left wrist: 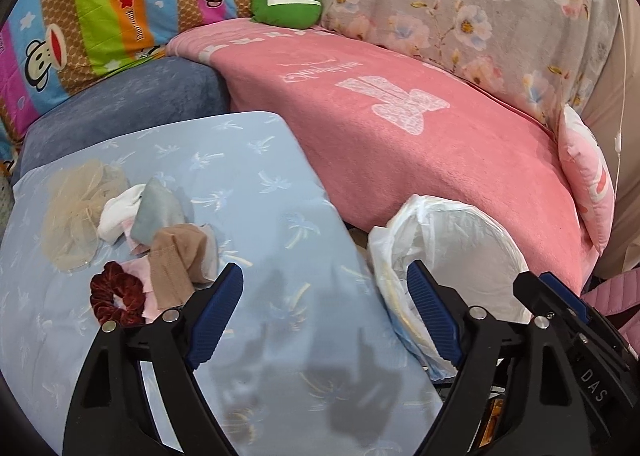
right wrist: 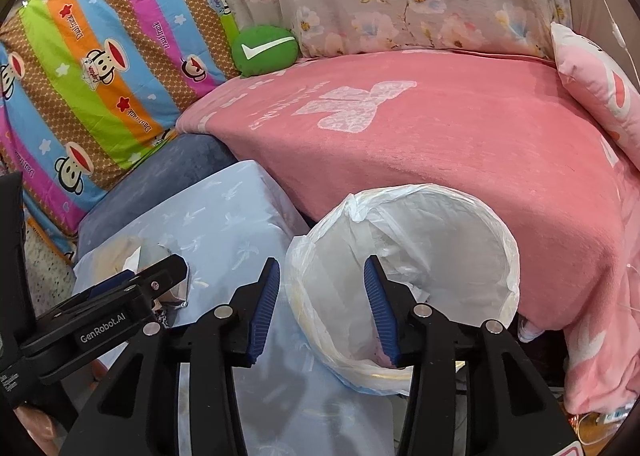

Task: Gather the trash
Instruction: 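Move both tools back to the pile and lower toward the red scrunchie, then grasp the red velvet scrunchie with the left gripper while the right gripper grasps the tan sock, then carry the scrunchie and tan sock over the white bin and open both grippers, then move both tools back from the bin to the fabric pile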

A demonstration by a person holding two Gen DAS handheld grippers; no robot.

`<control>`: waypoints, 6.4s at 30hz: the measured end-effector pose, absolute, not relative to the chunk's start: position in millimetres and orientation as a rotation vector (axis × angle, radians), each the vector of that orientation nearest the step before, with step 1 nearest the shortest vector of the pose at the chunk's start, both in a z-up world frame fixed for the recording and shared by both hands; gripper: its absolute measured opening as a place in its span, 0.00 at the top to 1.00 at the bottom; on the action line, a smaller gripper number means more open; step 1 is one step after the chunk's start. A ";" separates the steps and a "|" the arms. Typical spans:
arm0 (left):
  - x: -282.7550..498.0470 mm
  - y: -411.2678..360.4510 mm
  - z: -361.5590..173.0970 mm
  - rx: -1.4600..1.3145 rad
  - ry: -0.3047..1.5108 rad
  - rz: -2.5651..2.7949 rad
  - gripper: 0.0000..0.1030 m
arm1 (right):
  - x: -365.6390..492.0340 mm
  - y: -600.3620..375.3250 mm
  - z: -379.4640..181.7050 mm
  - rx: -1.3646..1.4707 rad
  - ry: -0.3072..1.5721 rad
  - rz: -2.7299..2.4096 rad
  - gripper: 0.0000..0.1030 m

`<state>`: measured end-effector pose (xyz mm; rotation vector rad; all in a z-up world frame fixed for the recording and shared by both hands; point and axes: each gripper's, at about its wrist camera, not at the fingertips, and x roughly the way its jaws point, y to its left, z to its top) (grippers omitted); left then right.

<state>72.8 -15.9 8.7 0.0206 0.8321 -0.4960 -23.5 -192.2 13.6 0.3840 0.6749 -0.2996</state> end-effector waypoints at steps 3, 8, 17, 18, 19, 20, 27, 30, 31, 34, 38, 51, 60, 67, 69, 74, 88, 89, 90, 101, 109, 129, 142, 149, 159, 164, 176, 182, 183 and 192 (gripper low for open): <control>74.8 -6.3 8.8 0.006 0.833 -0.483 0.22 | -19.4 -185.0 14.0 0.373 0.681 -0.290 0.57; 79.8 9.5 8.5 -0.017 0.839 -0.460 0.22 | -12.1 -168.1 16.5 0.346 0.689 -0.265 0.57; 88.9 41.7 4.1 -0.056 0.848 -0.410 0.22 | 6.3 -134.2 17.3 0.297 0.713 -0.213 0.54; 90.3 45.9 3.1 -0.061 0.849 -0.403 0.22 | 8.9 -129.5 17.1 0.291 0.716 -0.205 0.54; 91.3 49.8 2.3 -0.065 0.850 -0.398 0.22 | 11.0 -125.4 17.0 0.286 0.719 -0.198 0.54; 92.4 53.7 1.5 -0.068 0.851 -0.393 0.22 | 13.4 -121.4 16.9 0.280 0.722 -0.192 0.54; 100.9 82.5 -7.4 -0.101 0.869 -0.342 0.22 | 30.1 -91.2 12.9 0.246 0.745 -0.144 0.53; 106.0 97.8 -15.1 -0.118 0.888 -0.310 0.22 | 36.3 -80.4 9.3 0.235 0.756 -0.126 0.52; 107.8 103.0 -18.0 -0.124 0.895 -0.298 0.22 | 38.9 -76.8 7.8 0.231 0.760 -0.120 0.52; 112.8 120.3 -26.4 -0.145 0.914 -0.259 0.18 | 46.8 -66.8 3.2 0.223 0.772 -0.104 0.51; 118.6 142.7 -38.1 -0.170 0.937 -0.211 0.18 | 57.6 -54.3 -1.8 0.218 0.784 -0.083 0.52; 135.8 178.9 -66.7 -0.173 0.989 -0.112 0.18 | 95.2 -12.4 -19.9 0.180 0.829 -0.019 0.51; 141.8 174.6 -78.4 -0.177 1.030 -0.150 0.33 | 117.8 2.4 -33.8 0.173 0.853 -0.007 0.51; 143.5 170.3 -84.2 -0.184 1.061 -0.188 0.56 | 132.3 6.9 -48.9 0.180 0.883 0.002 0.54; 143.6 169.8 -84.4 -0.188 1.065 -0.199 0.66 | 136.1 6.7 -54.4 0.185 0.893 0.005 0.64; 142.0 165.5 -81.2 -0.179 1.063 -0.218 0.79 | 141.7 4.7 -68.1 0.200 0.931 0.013 0.93; 128.4 152.6 -40.5 -0.156 0.969 -0.245 0.83 | 109.4 -23.1 -27.0 0.246 0.818 -0.013 0.98; 127.5 149.2 -36.5 -0.152 0.960 -0.250 0.83 | 106.6 -26.2 -22.3 0.250 0.806 -0.015 0.98; 125.9 146.0 -32.2 -0.146 0.950 -0.255 0.82 | 103.0 -30.2 -16.8 0.253 0.793 -0.019 0.98; 109.8 96.5 -1.6 -0.082 0.880 -0.339 0.82 | 66.6 -79.9 19.4 0.299 0.692 -0.086 0.98; 96.9 45.8 13.8 -0.025 0.848 -0.432 0.82 | 39.8 -127.4 33.9 0.336 0.638 -0.160 0.98; 67.3 -79.6 18.1 0.100 0.852 -0.685 0.81 | -24.3 -242.1 24.0 0.433 0.600 -0.371 0.98; 55.8 -107.1 17.3 0.148 0.824 -0.673 0.38 | -34.9 -259.6 15.7 0.463 0.604 -0.403 0.95; 57.4 -103.1 15.9 0.154 0.820 -0.651 0.37 | -32.9 -254.5 16.1 0.455 0.602 -0.395 0.93; 61.1 -89.6 11.7 0.131 0.835 -0.627 0.37 | -27.8 -243.6 12.9 0.433 0.621 -0.378 0.88; 64.7 -81.3 9.4 0.114 0.845 -0.610 0.37 | -23.6 -238.4 11.0 0.424 0.632 -0.367 0.85; 75.0 -48.3 -2.3 0.069 0.883 -0.535 0.28 | -10.5 -209.2 6.4 0.391 0.663 -0.315 0.75; 82.0 -24.0 -12.6 0.041 0.913 -0.481 0.25 | -2.7 -191.8 1.6 0.373 0.687 -0.279 0.75; 83.0 -19.9 -14.3 0.037 0.917 -0.471 0.25 | -1.3 -187.6 0.7 0.369 0.691 -0.273 0.75; 101.1 24.5 -33.6 -0.019 0.966 -0.356 0.24 | 10.1 -159.7 -6.8 0.344 0.724 -0.226 0.75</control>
